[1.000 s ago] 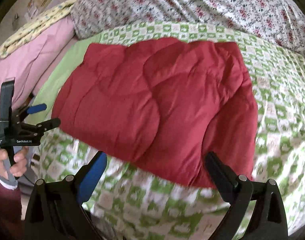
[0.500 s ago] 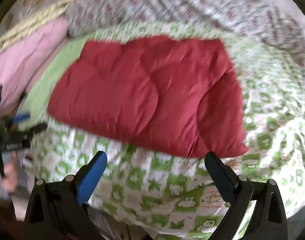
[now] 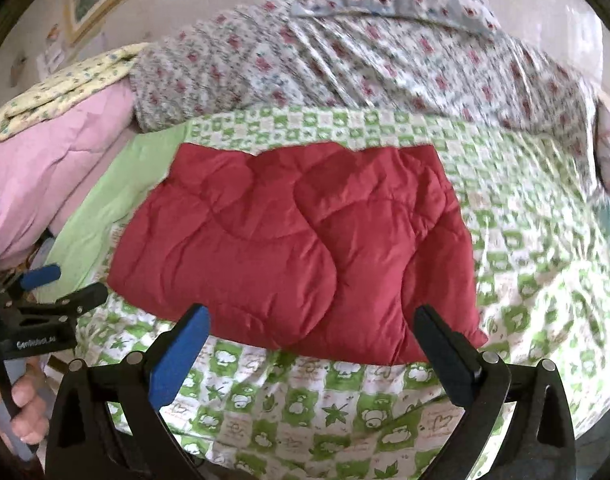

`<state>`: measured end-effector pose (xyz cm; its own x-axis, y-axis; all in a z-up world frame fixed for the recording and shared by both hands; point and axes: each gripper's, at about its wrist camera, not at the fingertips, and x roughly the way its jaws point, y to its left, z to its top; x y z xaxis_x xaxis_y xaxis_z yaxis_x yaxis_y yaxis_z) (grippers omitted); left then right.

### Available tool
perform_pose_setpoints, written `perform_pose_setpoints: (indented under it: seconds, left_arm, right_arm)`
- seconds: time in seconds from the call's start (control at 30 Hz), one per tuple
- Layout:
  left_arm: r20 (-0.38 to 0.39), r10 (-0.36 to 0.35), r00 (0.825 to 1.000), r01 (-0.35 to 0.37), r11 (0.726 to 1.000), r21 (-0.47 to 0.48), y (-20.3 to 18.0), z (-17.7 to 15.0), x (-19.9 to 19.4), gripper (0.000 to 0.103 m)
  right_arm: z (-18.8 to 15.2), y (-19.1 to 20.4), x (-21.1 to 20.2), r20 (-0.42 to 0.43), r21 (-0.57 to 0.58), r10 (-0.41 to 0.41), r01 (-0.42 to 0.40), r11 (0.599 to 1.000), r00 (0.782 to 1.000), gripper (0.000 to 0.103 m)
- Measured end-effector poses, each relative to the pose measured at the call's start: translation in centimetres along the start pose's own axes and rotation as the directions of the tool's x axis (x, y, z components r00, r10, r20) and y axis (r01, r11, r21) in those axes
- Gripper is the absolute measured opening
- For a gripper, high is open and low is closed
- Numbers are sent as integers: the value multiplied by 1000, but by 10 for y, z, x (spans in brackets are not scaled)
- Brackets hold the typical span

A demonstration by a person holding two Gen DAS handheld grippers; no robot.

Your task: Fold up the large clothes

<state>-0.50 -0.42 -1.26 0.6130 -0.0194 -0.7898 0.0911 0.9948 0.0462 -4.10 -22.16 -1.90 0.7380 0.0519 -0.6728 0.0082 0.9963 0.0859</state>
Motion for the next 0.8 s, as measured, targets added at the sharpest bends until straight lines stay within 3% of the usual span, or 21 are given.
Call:
perform_pose_setpoints:
  seconds: [0.37, 0.8]
  left_arm:
    - [-112, 21, 994, -22, 1000, -10, -7, 2, 46, 103]
    - [-114, 30, 993, -28, 999, 20, -7, 19, 45, 103]
  right_arm:
    - [-3, -8, 38, -54, 41, -24, 26, 999, 998, 102]
    - [12, 3, 53, -133, 12, -54, 56, 998, 990, 102]
